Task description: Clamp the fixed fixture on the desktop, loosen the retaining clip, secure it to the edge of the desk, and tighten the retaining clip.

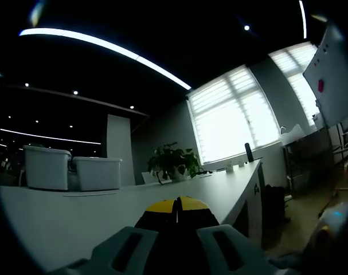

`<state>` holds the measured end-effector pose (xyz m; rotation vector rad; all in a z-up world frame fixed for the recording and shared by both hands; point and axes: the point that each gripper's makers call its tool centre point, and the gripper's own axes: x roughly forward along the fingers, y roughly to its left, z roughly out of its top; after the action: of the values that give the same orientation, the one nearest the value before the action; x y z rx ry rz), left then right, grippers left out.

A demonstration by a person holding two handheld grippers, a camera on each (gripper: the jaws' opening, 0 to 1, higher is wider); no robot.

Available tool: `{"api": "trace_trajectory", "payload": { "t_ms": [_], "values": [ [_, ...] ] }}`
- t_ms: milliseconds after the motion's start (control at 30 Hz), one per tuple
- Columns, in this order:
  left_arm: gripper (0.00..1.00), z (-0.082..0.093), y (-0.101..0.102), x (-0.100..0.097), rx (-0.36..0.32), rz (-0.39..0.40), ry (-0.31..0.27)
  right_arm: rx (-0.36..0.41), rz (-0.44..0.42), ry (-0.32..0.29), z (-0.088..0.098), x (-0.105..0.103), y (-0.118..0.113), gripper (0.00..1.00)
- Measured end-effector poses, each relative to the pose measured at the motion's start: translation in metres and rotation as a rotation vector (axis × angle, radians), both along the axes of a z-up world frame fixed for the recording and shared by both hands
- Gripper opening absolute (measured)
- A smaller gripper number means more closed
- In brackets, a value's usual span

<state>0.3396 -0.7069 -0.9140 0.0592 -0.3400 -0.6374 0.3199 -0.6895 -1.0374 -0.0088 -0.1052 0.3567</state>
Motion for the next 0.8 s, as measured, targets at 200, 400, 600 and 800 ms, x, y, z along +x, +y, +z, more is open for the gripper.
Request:
{"api": "trace_trajectory", "payload": {
  "t_ms": [200,400,600,800],
  "values": [
    [0.01,0.000,0.000,0.000,0.001,0.000,-0.001,0.054,-0.023,0.006,0.004,0.010,-0.003,0.31],
    [0.01,0.000,0.000,-0.001,0.000,-0.001,-0.002,0.007,-0.027,-0.017,0.002,0.013,-0.008,0.23],
    [0.01,0.000,-0.001,-0.001,0.002,-0.002,-0.005,-0.027,0.088,-0.078,0.003,0.014,-0.005,0.23],
    [0.01,0.000,-0.001,-0.003,0.001,0.001,-0.009,-0.059,0.282,-0.092,0.004,0.013,-0.004,0.22]
  ]
}}
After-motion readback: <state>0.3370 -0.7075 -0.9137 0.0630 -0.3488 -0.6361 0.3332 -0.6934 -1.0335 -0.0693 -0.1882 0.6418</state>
